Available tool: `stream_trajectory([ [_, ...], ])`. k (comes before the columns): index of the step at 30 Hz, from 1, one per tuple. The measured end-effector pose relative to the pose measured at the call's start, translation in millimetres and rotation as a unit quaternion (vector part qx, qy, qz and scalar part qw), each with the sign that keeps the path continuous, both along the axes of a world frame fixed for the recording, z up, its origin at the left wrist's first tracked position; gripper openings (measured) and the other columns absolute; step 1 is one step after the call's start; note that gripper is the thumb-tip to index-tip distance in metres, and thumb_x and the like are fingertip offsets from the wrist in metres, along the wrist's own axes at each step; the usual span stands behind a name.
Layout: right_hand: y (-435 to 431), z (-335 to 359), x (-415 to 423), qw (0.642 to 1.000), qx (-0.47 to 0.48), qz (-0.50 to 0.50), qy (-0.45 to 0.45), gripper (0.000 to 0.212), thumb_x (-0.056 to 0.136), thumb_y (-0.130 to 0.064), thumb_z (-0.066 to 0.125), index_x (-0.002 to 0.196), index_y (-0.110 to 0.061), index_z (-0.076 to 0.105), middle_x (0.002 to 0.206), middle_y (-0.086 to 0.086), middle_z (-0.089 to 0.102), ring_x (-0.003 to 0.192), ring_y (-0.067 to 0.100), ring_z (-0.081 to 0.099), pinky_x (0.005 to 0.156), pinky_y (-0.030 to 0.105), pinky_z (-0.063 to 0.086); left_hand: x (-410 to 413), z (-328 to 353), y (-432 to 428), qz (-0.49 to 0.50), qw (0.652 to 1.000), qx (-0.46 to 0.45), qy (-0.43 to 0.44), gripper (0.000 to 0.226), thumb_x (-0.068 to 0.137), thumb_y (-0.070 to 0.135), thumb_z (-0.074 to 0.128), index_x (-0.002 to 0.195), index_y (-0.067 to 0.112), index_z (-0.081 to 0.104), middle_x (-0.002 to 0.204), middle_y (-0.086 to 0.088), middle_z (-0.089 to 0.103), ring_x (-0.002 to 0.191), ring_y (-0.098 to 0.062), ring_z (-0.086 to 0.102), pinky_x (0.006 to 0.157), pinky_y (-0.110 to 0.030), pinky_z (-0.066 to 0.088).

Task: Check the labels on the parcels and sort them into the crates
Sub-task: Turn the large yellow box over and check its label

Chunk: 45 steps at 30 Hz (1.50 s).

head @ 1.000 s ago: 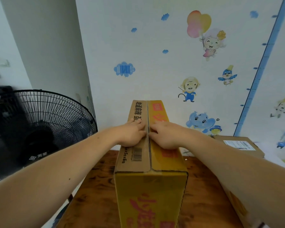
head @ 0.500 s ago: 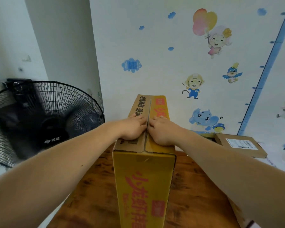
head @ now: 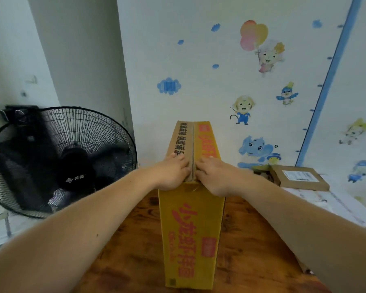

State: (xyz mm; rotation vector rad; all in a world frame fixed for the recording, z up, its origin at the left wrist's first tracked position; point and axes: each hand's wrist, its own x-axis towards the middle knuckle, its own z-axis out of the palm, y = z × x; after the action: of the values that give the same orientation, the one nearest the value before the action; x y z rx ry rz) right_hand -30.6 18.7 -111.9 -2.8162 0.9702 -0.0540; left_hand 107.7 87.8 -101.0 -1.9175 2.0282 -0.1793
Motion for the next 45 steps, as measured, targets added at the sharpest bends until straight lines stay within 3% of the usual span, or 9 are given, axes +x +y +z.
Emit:
stream_trajectory([
  [9,34,-15,-17,0.995,-0.085,-0.026,-0.042,0.051,0.107,-0.027,0.017,0.137,-0.005,0.052,0.147,0.012,0.046,0.144,0.028,0.027,0.119,0.03,0.005,-7,1,12,0.053,0.994,-0.01,0.097,0.049,0.109,0.018,0.014,0.154,0.0,0.011,0.163,-0.017,0.004,0.151,-0.027,0.001,0.116,-0.031,-0.004],
  [14,37,-16,-33,0.994,-0.002,-0.06,-0.088,0.062,0.105,-0.045,0.03,0.156,-0.011,0.022,0.164,0.004,0.014,0.151,0.017,0.006,0.118,0.026,0.001,-15,5,16,0.092,0.987,-0.001,0.129,0.049,0.109,0.017,0.016,0.155,0.002,0.008,0.164,-0.014,-0.001,0.151,-0.026,-0.003,0.11,-0.026,-0.008],
  [19,23,-26,-46,0.99,0.037,-0.065,-0.117,0.093,0.094,-0.056,0.054,0.158,-0.017,0.0,0.166,-0.003,-0.002,0.151,0.016,0.004,0.121,0.033,0.013,-20,7,-1,0.148,0.976,-0.006,0.161,0.048,0.107,0.012,0.02,0.155,0.008,0.018,0.164,-0.015,0.004,0.151,-0.032,0.002,0.122,-0.043,0.0],
  [26,8,-30,-54,0.983,0.095,-0.051,-0.148,0.107,0.088,-0.052,0.065,0.158,-0.018,-0.009,0.166,-0.005,-0.006,0.151,0.02,0.015,0.118,0.034,0.025,-41,3,-17,0.214,0.953,-0.016,0.215,0.081,0.09,0.077,0.017,0.157,0.033,0.002,0.165,0.001,-0.004,0.15,-0.032,-0.01,0.12,-0.056,-0.002],
  [29,7,-31,-54,0.983,0.106,-0.04,-0.146,0.105,0.09,-0.05,0.065,0.158,-0.018,-0.008,0.166,-0.005,-0.007,0.15,0.021,0.016,0.117,0.034,0.026,-33,-5,-18,0.237,0.949,-0.02,0.207,0.092,0.079,0.088,0.018,0.155,0.04,-0.002,0.165,0.005,-0.008,0.15,-0.031,-0.011,0.117,-0.063,0.003],
  [32,6,-35,-49,0.977,0.135,-0.046,-0.159,0.107,0.089,-0.05,0.066,0.157,-0.02,-0.012,0.166,-0.004,0.003,0.145,0.024,0.03,0.11,0.034,0.038,-27,-7,-15,0.233,0.946,-0.024,0.223,0.09,0.081,0.086,0.02,0.155,0.04,-0.002,0.164,0.005,-0.009,0.15,-0.03,-0.012,0.117,-0.063,0.002],
  [36,9,-41,-40,0.959,0.198,-0.062,-0.195,0.11,0.088,-0.046,0.069,0.154,-0.029,-0.017,0.148,0.0,0.043,0.109,0.017,0.054,0.076,0.022,0.048,-17,-7,-10,0.226,0.942,-0.03,0.248,0.087,0.085,0.082,0.02,0.156,0.037,-0.002,0.164,0.004,-0.01,0.15,-0.03,-0.013,0.12,-0.058,-0.002],
  [40,17,-53,-27,0.958,0.213,-0.061,-0.182,0.11,0.085,-0.051,0.069,0.155,-0.034,-0.014,0.142,0.002,0.051,0.116,0.022,0.058,0.093,0.035,0.053,-1,-7,-2,0.224,0.936,-0.044,0.269,0.087,0.085,0.081,0.02,0.156,0.036,0.0,0.165,0.003,-0.008,0.15,-0.03,-0.013,0.12,-0.054,-0.003],
  [45,25,-61,-8,0.963,0.209,-0.069,-0.157,0.112,0.085,-0.057,0.066,0.154,-0.033,-0.019,0.137,0.004,0.055,0.114,0.024,0.06,0.093,0.04,0.053,17,-1,10,0.219,0.929,-0.049,0.294,0.086,0.088,0.077,0.023,0.157,0.031,0.005,0.165,-0.001,-0.005,0.151,-0.028,-0.01,0.119,-0.047,-0.006],
])
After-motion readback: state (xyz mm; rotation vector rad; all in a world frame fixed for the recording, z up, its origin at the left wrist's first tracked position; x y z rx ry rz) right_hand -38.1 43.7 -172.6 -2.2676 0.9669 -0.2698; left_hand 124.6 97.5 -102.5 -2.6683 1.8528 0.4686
